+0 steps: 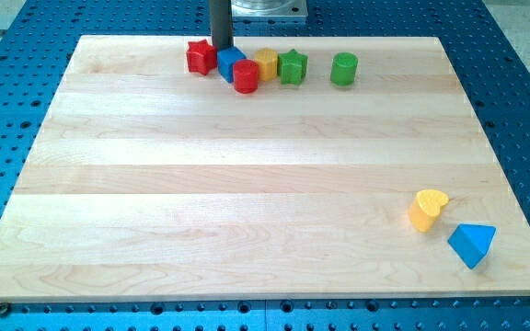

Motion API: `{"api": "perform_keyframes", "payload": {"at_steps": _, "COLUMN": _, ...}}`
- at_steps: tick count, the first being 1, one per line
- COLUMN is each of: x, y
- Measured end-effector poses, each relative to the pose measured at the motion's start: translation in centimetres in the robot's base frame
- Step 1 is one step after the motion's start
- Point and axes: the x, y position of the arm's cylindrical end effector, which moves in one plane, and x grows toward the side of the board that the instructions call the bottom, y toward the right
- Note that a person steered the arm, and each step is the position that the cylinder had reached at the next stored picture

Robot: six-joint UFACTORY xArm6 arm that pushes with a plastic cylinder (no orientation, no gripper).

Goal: Move the red circle to the heart

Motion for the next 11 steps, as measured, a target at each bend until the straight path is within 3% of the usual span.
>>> {"api": "perform_keyframes", "payload": {"at_steps": 2, "x": 1.8, "y": 0.0}}
{"api": "perform_keyframes", "payload": {"at_steps": 3, "x": 6.6, "y": 2.1}}
{"api": "perform_keyframes", "payload": {"at_steps": 6, "x": 7.0, "y": 7.4}}
{"api": "perform_keyframes", "payload": {"at_steps": 8, "x": 17.3, "y": 13.4}}
{"api": "perform_keyframes", "payload": {"at_steps": 9, "x": 18.5, "y": 15.0}}
{"api": "perform_keyframes", "payload": {"at_steps": 11, "x": 13.1, "y": 17.3}}
